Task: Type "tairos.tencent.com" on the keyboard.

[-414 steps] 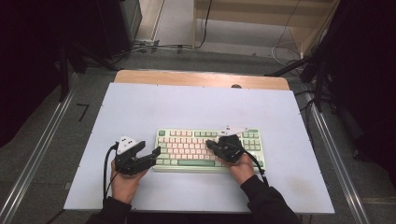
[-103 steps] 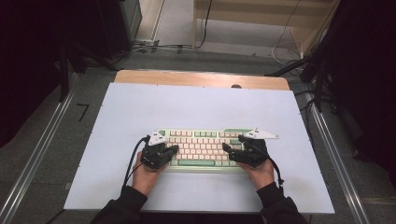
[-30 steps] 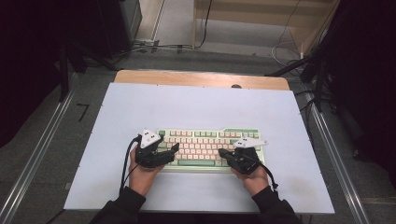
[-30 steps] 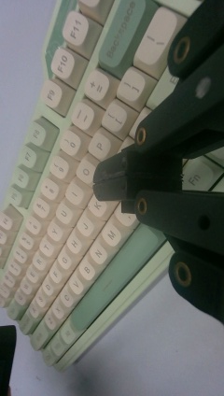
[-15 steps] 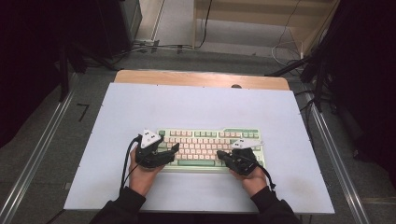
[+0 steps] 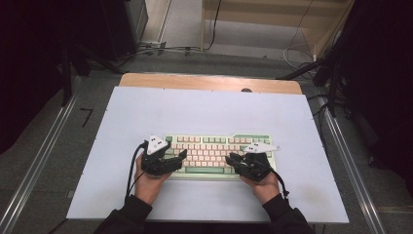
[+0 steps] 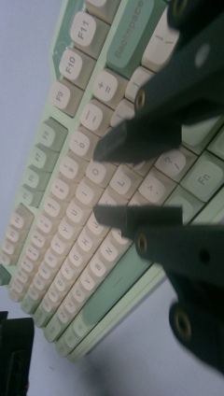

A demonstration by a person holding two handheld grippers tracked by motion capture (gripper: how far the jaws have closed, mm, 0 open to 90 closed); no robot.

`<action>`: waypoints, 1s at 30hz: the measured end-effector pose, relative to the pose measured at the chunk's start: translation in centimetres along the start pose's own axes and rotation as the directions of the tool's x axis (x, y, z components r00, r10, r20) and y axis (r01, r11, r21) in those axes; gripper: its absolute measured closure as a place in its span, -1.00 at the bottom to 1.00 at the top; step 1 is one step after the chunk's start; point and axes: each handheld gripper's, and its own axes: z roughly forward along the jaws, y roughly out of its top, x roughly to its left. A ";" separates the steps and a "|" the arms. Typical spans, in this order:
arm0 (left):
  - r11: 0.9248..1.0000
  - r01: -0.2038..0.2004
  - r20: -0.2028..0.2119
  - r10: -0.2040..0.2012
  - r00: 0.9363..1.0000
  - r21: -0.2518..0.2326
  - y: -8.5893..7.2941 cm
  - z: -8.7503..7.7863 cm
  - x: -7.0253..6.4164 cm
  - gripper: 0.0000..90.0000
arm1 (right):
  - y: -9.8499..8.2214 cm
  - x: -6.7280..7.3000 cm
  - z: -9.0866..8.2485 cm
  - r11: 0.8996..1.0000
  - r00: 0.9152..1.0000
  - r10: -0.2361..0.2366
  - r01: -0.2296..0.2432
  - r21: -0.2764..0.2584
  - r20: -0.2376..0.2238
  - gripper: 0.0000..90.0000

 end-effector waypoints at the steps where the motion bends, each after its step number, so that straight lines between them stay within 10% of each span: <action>1: 1.000 -0.001 0.000 0.001 1.000 0.000 0.0 0.0 0.0 -0.29 | 0.1 -0.1 -0.1 1.000 1.000 0.004 -0.004 -0.005 0.004 0.07; 8: 1.000 0.002 0.003 -0.002 1.000 0.001 0.0 0.0 -0.1 -0.28 | 0.2 -1.1 -0.3 0.998 0.998 0.055 -0.053 -0.042 0.042 -0.56; 23: 1.000 0.001 0.016 -0.001 1.000 -0.006 0.3 0.3 -0.4 -0.24 | 0.4 -1.9 -0.8 0.994 0.994 0.096 -0.093 -0.064 0.058 -0.66; 30: 1.000 -0.006 0.097 0.007 0.995 -0.016 0.7 0.8 -0.8 0.28 | 0.3 -1.9 -0.7 0.995 0.994 0.094 -0.091 -0.051 0.062 -0.66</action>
